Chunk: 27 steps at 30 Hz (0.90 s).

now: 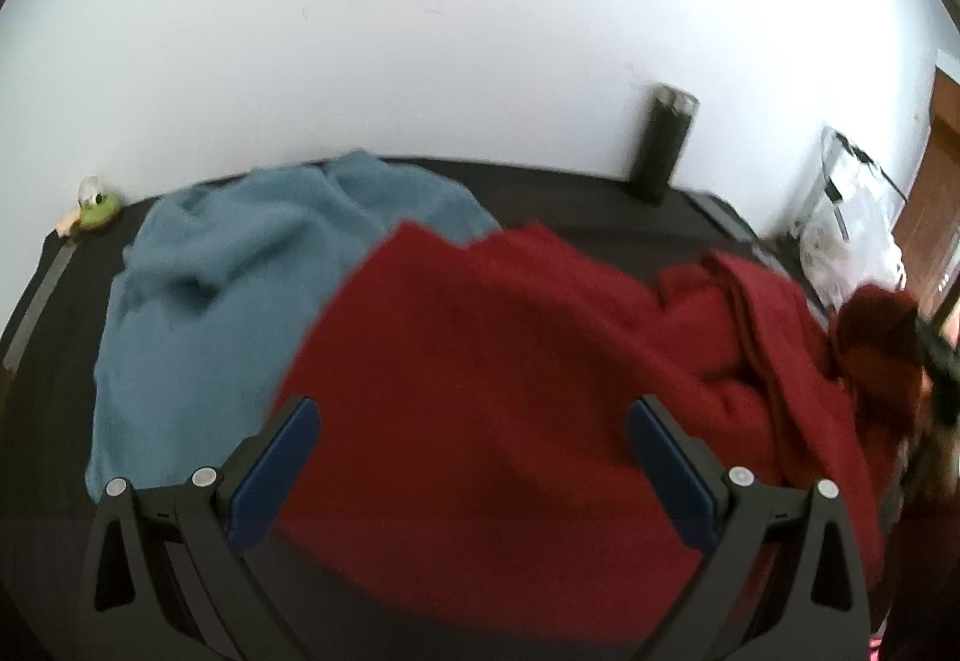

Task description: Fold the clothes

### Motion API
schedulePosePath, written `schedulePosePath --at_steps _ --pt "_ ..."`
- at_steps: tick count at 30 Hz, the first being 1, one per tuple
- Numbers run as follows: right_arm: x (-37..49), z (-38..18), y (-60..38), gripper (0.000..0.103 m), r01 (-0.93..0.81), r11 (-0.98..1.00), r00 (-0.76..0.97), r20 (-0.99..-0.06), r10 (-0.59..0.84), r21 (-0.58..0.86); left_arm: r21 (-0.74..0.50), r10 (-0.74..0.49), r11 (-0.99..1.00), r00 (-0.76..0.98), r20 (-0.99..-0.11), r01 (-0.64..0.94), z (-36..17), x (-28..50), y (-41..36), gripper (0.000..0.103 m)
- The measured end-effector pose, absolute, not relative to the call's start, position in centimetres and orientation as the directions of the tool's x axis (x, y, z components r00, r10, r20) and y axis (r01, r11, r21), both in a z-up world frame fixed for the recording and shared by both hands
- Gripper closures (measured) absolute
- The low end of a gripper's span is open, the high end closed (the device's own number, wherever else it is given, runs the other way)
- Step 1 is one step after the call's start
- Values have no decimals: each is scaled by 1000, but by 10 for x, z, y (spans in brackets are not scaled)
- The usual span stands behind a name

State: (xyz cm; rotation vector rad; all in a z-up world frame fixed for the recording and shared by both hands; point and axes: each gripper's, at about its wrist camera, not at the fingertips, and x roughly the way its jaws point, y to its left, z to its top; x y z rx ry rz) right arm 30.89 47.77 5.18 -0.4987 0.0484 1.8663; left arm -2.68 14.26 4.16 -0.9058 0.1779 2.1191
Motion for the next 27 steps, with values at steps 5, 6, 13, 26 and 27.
schedulePosePath --at_steps 5,6,13,26,27 --pt "298 45 466 25 -869 -484 -382 -483 788 -102 -205 631 -685 -429 -646 -699 57 -72 162 1" --pt "301 43 464 16 -874 -480 -386 -485 785 -81 -213 631 -690 -431 -645 -692 59 -82 166 1" --pt "313 35 444 15 -897 -434 -357 -444 822 -81 -171 578 -705 -417 -701 -689 33 -126 193 1" --pt "280 23 405 15 -868 -480 -372 -477 797 -126 -26 443 -695 -400 -802 -718 -32 -181 235 1" --pt "277 22 405 15 -865 -486 -375 -483 791 -123 -6 431 -702 -418 -800 -712 -35 -184 228 1"
